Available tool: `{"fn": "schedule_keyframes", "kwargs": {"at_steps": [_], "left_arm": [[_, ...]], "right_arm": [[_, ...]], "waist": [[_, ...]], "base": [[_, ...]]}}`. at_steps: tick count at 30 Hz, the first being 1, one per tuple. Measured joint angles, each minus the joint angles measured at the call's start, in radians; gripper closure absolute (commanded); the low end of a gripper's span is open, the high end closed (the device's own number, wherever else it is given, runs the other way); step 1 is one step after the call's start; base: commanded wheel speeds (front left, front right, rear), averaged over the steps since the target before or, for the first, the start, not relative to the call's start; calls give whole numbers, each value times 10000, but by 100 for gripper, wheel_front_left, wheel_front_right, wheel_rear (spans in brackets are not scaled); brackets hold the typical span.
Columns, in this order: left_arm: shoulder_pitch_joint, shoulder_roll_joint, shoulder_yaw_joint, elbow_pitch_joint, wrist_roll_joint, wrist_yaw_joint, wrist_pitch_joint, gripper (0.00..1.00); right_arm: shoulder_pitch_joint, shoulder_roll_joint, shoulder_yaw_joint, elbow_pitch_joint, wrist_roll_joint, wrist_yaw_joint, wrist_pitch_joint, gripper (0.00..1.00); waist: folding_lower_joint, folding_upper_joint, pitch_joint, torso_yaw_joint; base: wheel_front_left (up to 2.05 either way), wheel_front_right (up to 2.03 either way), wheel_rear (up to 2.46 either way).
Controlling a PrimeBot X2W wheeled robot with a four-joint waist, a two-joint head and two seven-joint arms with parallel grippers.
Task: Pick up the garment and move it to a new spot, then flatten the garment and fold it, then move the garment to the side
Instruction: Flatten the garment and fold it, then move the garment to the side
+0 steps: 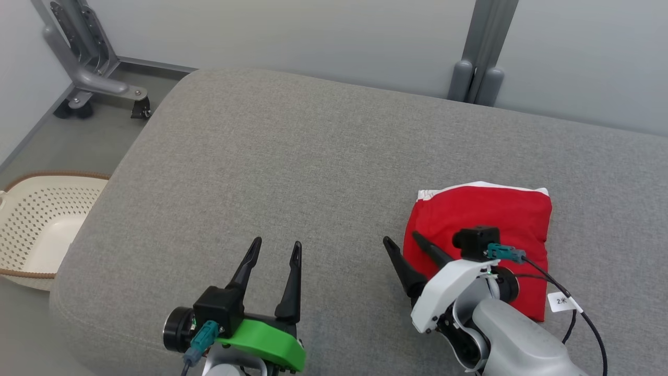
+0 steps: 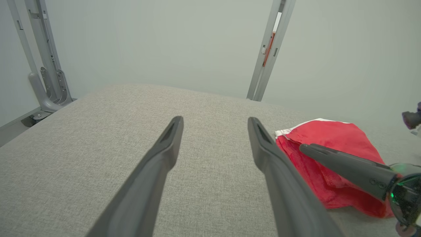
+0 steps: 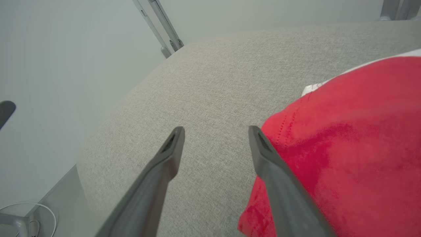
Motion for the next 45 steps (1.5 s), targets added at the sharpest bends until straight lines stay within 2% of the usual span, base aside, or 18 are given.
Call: {"fn": "schedule_keyframes", "kwargs": {"at_steps": [5, 9, 12, 14, 16, 20, 25, 26, 29, 36, 45], "left_arm": [[8, 0, 50, -19, 0, 15, 0, 0], [-18, 0, 217, -259, -104, 35, 0, 0], [-116, -2, 305, -529, -98, 81, 0, 0], [-172, -2, 401, -771, -94, 161, 0, 0], [-209, 0, 550, -1057, -69, 257, 0, 0], [-244, -2, 838, -1542, 79, 514, 0, 0], [-188, 0, 1024, -1714, 249, 640, 0, 0], [-137, 0, 1114, -1751, 284, 681, 0, 0], [-16, 0, 1204, -1751, 437, 732, 0, 0], [319, 0, 1210, -1338, 871, 717, 0, 0], [329, 0, 1243, -1335, 869, 775, 0, 0]], "right_arm": [[-50, -299, 573, -640, 433, 0, 29, 0], [-111, -961, 531, -1346, 700, 0, -121, 0], [-99, -1668, 123, -1795, 604, 0, -230, 0], [-16, -2188, -234, -1967, 142, 0, -268, 0], [97, -2752, -581, -2159, -840, 0, -284, 0], [684, -3135, -2034, -3296, -2443, 2, -324, 0], [2063, -2894, -4163, -4941, -3714, 2, -324, 0], [2531, -2755, -4684, -5522, -4280, 2, -326, 0], [3194, -2385, -5327, -6192, -4767, 2, -326, 0], [3913, -1827, -5914, -6658, -5241, 2, -326, 0], [3964, -1756, -5992, -6679, -5308, 2, -326, 0]], "waist": [[0, 0, -39, -225], [0, 0, -77, -545], [0, 0, -103, -875], [0, 0, -123, -1092], [0, 0, -141, -1318], [0, 0, -159, -1802], [0, 0, -174, -2386], [0, 0, -177, -2578], [0, 0, -183, -2829], [0, 0, -167, -3176], [0, 0, -36, -3075]], "base": [[0, 0, 0], [0, 0, 0], [0, 0, 0], [0, 0, 0], [0, 0, 0], [0, 0, 0], [0, 0, 0], [0, 0, 0], [0, 0, 0], [0, 0, 0], [0, 0, 0]]}}
